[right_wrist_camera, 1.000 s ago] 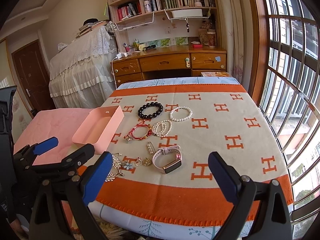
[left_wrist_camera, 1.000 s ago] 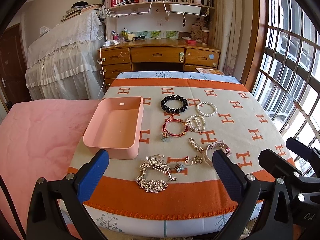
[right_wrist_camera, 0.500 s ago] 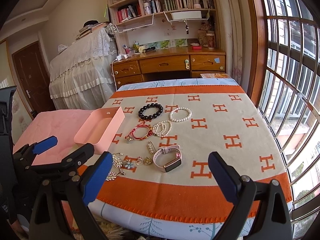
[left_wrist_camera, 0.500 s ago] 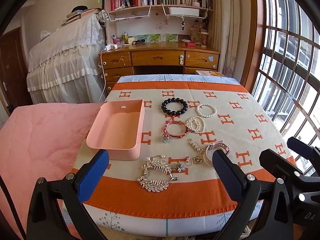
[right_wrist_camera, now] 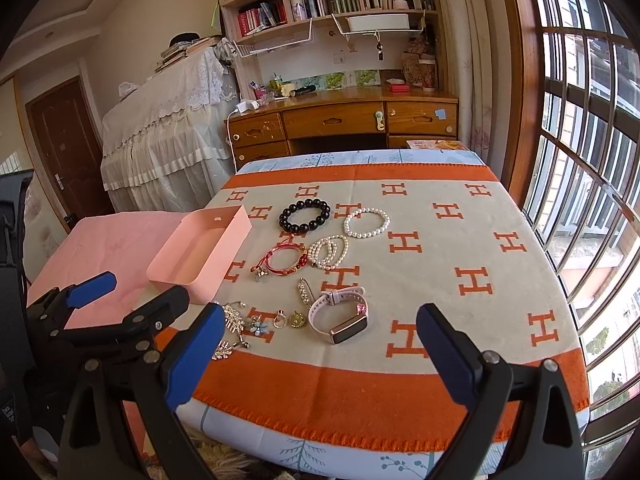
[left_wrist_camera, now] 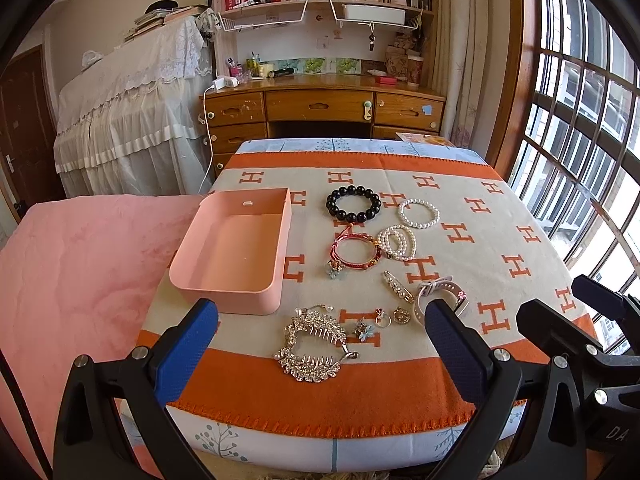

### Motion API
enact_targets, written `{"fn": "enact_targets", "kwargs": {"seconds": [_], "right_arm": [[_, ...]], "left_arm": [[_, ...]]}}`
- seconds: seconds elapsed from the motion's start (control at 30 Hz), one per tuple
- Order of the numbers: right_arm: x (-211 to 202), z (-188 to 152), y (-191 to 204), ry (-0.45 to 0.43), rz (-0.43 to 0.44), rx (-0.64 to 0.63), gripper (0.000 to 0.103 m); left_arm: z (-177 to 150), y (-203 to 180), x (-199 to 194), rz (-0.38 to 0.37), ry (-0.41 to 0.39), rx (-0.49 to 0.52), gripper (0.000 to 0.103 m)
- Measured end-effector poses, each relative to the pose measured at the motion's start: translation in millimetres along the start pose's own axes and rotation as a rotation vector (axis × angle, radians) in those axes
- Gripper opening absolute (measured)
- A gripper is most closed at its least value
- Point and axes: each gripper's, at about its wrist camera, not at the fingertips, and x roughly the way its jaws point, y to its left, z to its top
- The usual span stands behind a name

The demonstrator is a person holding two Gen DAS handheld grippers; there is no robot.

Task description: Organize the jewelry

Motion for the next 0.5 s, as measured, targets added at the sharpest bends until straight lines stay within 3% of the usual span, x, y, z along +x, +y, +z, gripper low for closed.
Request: {"fn": "enact_targets", "kwargs": {"seconds": [0.2, 0.4, 0.5], "right_arm": [[15, -2, -3, 0.042, 0.007, 0.001, 0.097], [35, -1, -17, 0.101, 0.007, 0.027, 0.096], [51, 1, -27, 0.154, 0.016, 0.053, 0.082]], "left_arm": [[0, 3, 25, -0.051, 0.091, -0.012, 0.102], [0, 14, 55, -0.034, 0.185, -0.026, 0.102], [-3, 22, 71, -0.047, 0.246, -0.04, 0.102]]}}
